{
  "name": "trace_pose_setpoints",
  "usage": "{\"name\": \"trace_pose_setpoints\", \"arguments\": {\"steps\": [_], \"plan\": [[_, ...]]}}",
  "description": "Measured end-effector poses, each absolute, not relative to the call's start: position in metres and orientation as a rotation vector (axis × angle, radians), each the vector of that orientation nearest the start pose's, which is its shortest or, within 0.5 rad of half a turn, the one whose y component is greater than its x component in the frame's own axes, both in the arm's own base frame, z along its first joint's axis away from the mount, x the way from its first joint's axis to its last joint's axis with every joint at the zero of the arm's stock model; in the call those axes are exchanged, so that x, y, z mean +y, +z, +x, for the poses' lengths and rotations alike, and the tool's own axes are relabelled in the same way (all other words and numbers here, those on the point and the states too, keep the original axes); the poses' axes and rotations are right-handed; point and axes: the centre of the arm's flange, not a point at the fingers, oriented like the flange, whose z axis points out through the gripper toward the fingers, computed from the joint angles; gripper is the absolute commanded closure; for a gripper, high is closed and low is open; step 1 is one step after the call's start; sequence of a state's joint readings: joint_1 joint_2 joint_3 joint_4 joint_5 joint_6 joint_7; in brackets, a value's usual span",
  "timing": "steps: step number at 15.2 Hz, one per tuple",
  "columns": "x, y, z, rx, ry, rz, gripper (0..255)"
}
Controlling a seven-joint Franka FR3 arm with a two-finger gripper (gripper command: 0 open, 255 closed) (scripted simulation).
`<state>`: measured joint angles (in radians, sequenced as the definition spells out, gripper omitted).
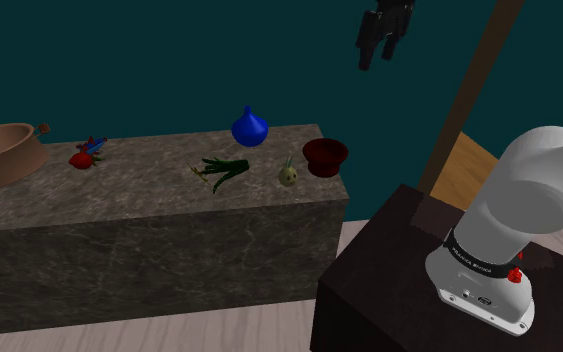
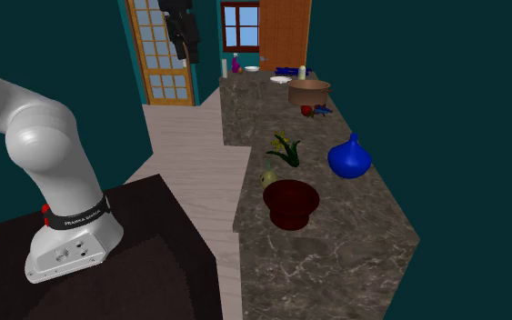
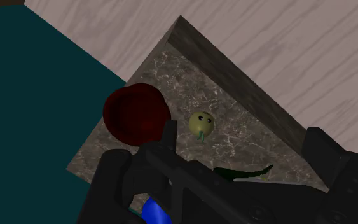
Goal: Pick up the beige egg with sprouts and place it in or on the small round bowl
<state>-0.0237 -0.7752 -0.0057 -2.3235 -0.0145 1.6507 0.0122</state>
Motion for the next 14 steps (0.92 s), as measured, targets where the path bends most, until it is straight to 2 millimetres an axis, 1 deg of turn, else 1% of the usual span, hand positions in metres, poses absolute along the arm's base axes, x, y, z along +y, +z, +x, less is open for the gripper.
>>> {"name": "trace_pose_setpoints", "arguments": {"steps": [1, 2, 3, 5, 7, 8, 9, 11, 13, 14], "plan": [[-0.011, 0.61, 0.318, 0.063, -0.161, -3.148, 0], [-0.013, 0.606, 0.322, 0.049, -0.157, -3.149, 0], [-0.013, 0.598, 0.331, 0.027, -0.15, -3.15, 0], [-0.02, 0.581, 0.348, -0.025, -0.133, -3.151, 0], [-0.022, 0.561, 0.366, -0.083, -0.116, -3.152, 0], [-0.026, 0.549, 0.375, -0.111, -0.107, -3.152, 0], [-0.026, 0.541, 0.381, -0.141, -0.099, -3.151, 0], [-0.029, 0.524, 0.401, -0.2, -0.082, -3.149, 0], [-0.035, 0.502, 0.42, -0.258, -0.064, -3.147, 0], [-0.035, 0.49, 0.427, -0.288, -0.054, -3.144, 0]]}}
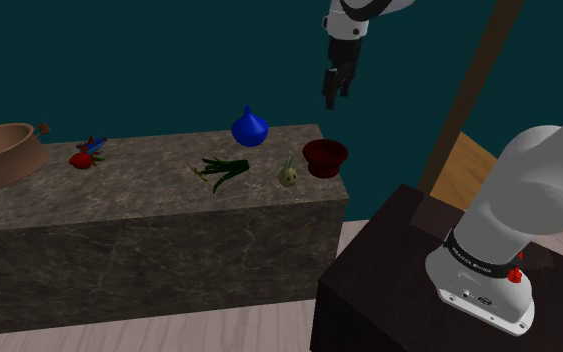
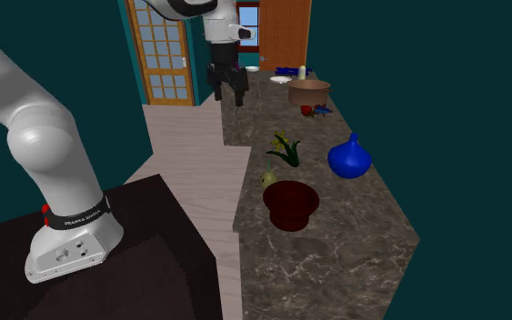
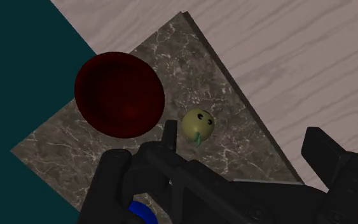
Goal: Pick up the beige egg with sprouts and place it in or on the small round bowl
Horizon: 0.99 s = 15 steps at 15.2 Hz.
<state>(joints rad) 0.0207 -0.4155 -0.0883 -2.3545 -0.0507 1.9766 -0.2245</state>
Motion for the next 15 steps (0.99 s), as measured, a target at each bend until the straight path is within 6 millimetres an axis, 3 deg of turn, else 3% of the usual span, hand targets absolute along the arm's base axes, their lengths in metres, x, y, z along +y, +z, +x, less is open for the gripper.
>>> {"name": "trace_pose_setpoints", "arguments": {"steps": [5, 15], "plan": [[-0.034, 0.44, 0.478, -0.435, -0.012, -3.13, 0], [-0.028, 0.332, 0.56, -0.726, 0.076, -3.08, 0]]}}
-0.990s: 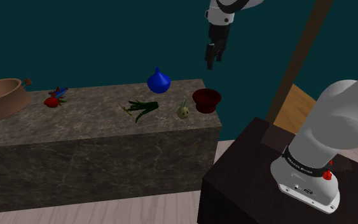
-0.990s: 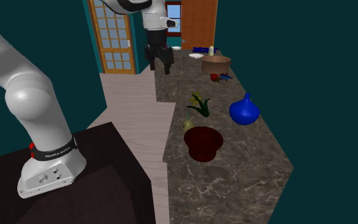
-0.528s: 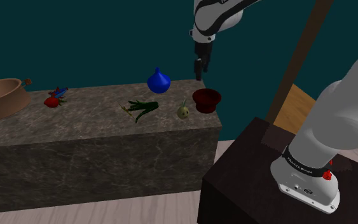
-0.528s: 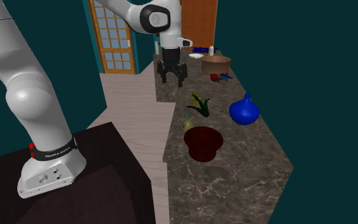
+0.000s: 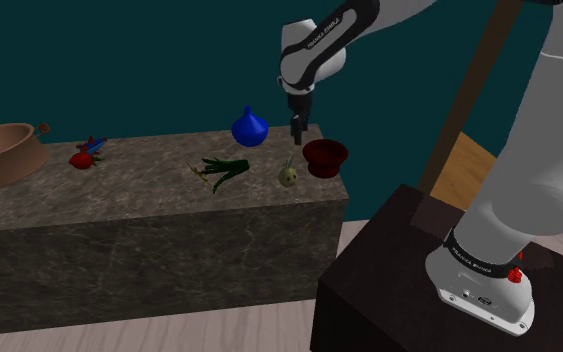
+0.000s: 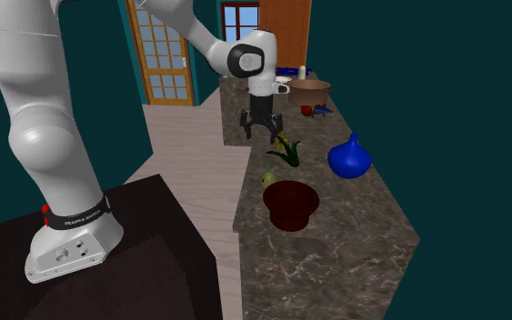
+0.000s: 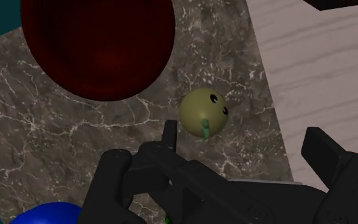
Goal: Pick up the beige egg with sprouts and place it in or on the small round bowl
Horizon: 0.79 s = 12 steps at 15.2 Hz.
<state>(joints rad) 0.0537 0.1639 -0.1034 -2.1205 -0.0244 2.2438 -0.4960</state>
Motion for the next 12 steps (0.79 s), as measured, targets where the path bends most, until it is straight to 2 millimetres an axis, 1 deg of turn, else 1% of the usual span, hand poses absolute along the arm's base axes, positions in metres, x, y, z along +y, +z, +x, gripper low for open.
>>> {"name": "trace_pose_setpoints", "arguments": {"steps": [1, 2, 4, 7, 9, 12], "plan": [[-0.023, 0.321, 0.568, -0.754, 0.085, -3.074, 0], [-0.022, 0.308, 0.577, -0.784, 0.093, -3.066, 0], [-0.022, 0.289, 0.593, -0.841, 0.111, -3.051, 0], [-0.014, 0.257, 0.617, -0.927, 0.138, -3.027, 0], [-0.012, 0.237, 0.624, -0.964, 0.15, -3.015, 0], [-0.008, 0.22, 0.625, -0.975, 0.153, -3.011, 0]]}}
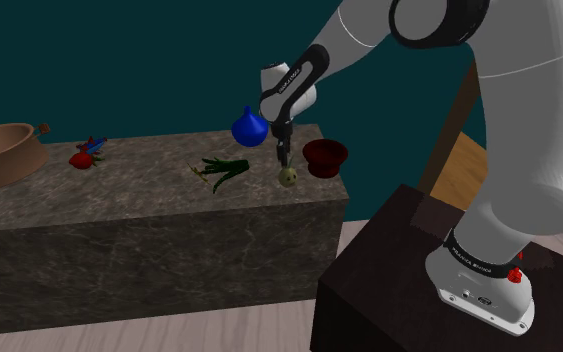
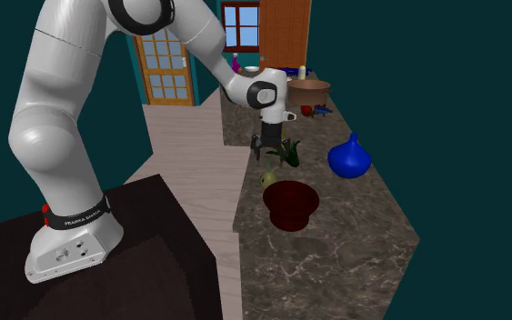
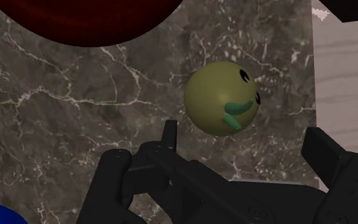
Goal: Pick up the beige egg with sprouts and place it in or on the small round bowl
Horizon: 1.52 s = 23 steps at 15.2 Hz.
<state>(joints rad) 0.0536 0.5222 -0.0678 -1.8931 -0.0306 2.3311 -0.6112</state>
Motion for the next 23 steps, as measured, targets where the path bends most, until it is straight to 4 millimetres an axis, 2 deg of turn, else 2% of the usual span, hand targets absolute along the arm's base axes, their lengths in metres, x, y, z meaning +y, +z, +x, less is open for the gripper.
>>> {"name": "trace_pose_setpoints", "arguments": {"steps": [4, 10, 11, 21, 23], "plan": [[-0.01, 0.2, 0.624, -0.976, 0.153, -3.01, 0], [-0.01, 0.196, 0.624, -0.977, 0.152, -3.011, 0], [-0.01, 0.196, 0.624, -0.977, 0.152, -3.011, 255], [-0.01, 0.196, 0.624, -0.977, 0.15, -3.011, 255], [-0.01, 0.203, 0.624, -0.977, 0.152, -3.011, 255]]}}
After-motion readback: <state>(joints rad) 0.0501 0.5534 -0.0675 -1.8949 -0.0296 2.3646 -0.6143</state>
